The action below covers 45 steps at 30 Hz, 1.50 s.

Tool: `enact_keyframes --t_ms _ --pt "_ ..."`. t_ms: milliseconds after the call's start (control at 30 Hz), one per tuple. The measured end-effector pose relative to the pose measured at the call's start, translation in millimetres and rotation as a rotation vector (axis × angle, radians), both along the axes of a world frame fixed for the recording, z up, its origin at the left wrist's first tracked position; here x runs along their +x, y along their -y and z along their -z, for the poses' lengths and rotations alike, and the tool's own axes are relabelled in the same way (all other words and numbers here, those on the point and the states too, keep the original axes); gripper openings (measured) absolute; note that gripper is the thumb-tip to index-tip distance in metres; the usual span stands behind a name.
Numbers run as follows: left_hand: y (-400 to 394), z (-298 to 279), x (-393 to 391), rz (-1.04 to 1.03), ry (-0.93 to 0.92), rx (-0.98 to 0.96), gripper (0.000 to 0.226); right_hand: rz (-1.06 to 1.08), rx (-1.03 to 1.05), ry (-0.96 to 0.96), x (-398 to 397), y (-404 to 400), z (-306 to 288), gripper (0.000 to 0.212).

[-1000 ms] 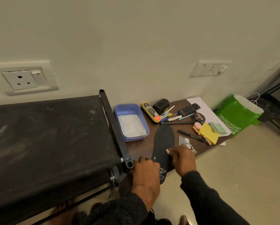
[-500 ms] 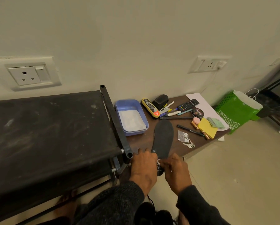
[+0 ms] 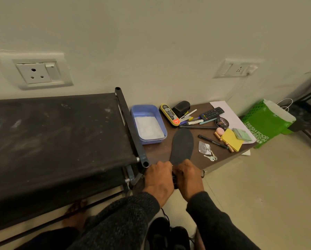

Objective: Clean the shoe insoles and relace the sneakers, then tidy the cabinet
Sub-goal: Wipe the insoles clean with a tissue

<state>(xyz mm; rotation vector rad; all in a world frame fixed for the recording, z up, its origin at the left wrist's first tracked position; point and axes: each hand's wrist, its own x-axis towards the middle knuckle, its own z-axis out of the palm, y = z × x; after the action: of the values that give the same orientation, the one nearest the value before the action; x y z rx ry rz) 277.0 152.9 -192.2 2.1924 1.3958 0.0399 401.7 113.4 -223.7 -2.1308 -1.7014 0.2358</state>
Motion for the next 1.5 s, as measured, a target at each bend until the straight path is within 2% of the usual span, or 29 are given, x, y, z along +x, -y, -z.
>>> enact_keyframes --t_ms 167,300,433,533,700,800,900,1100,1200,1333,1433,1500 --pt "7 14 0 -0.035 0.074 -0.035 0.026 0.008 -0.005 0.012 11 -22 0 0.015" --pt "9 21 -1 -0.051 0.14 -0.042 0.041 0.09 -0.009 -0.051 14 -52 -1 0.011" --pt "15 27 -4 -0.104 0.239 0.018 0.028 0.042 0.004 -0.045 1 -21 3 0.01" --pt "17 27 -7 -0.149 0.292 0.018 0.015 -0.04 0.021 -0.031 -7 14 8 0.018" --pt "19 32 -8 -0.163 0.386 0.019 0.045 -0.075 -0.022 -0.057 3 5 3 0.016" --pt "18 32 -9 -0.201 0.469 -0.044 0.04 0.019 -0.015 -0.081 7 -27 0 0.008" --pt "20 31 -8 -0.229 0.461 -0.033 0.035 0.058 -0.011 -0.095 1 -27 1 0.008" --pt "24 37 -12 -0.16 0.453 -0.006 0.049 -0.135 -0.052 -0.08 -5 31 0 0.02" --pt "23 40 -12 -0.138 0.446 0.023 0.044 -0.109 -0.034 -0.077 6 14 4 0.018" --pt "17 39 -11 -0.143 0.463 -0.064 0.042 0.063 -0.027 -0.086 15 -18 10 0.007" --pt "13 33 -12 -0.139 0.454 -0.097 0.029 0.13 0.01 -0.067 -1 -6 15 0.01" --pt "9 31 -13 -0.102 0.388 -0.099 0.034 0.088 0.087 -0.078 -18 21 17 0.013"
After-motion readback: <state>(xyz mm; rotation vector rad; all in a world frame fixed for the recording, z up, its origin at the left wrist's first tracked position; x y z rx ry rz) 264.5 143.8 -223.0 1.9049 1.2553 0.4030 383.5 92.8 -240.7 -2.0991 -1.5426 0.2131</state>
